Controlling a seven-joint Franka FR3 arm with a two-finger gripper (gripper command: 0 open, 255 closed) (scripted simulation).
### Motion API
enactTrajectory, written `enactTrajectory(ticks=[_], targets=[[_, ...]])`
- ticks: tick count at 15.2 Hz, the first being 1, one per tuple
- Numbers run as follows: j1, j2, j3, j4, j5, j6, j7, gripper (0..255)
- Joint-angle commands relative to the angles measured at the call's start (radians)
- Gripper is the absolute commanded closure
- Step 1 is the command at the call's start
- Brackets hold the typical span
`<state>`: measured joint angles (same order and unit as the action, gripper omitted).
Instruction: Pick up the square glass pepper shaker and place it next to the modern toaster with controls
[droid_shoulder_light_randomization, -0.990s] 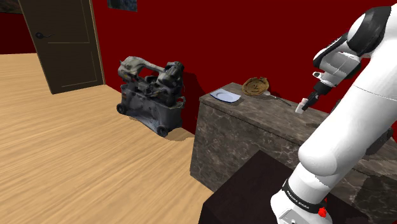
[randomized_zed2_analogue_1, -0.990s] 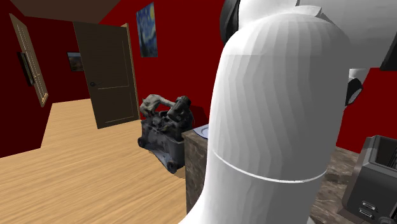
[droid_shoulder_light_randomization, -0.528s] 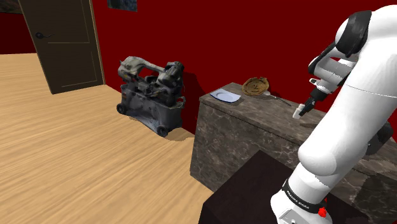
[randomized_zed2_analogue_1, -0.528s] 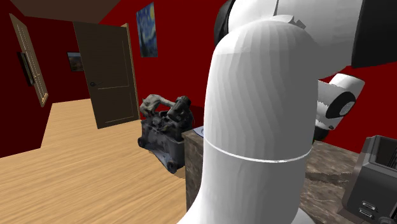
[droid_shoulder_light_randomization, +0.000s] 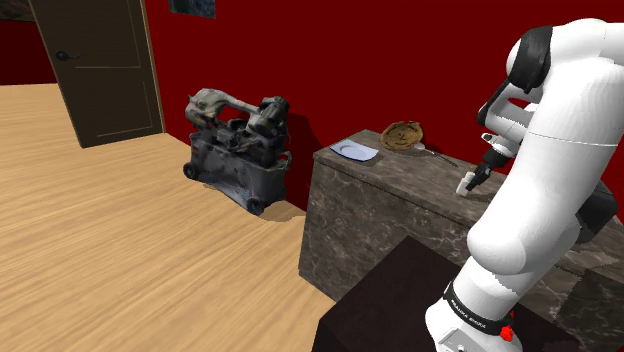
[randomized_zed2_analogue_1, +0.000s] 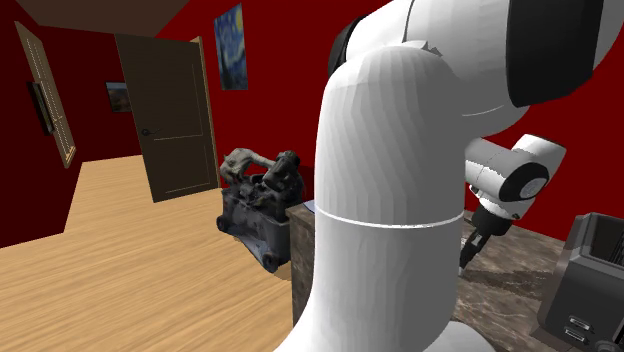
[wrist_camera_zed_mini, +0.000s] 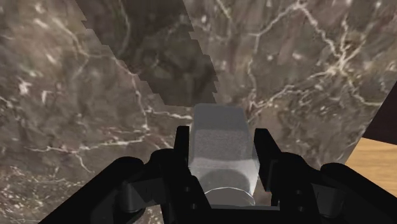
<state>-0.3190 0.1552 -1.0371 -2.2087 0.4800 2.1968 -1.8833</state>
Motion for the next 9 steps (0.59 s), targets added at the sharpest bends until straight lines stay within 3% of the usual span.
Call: enactTrajectory(ticks=[1,6,7,9], targets=[[-0.005,0.010,0.004,0.000,0.013,0.004,-0.010,255],[-0.005,0.010,0.004,0.000,0.013,0.004,-0.010,255],[-0.005,0.010,0.004,0.000,0.013,0.004,-0.010,0],[-0.005,0.010,0.004,0.000,0.013,0.004,-0.010,0]])
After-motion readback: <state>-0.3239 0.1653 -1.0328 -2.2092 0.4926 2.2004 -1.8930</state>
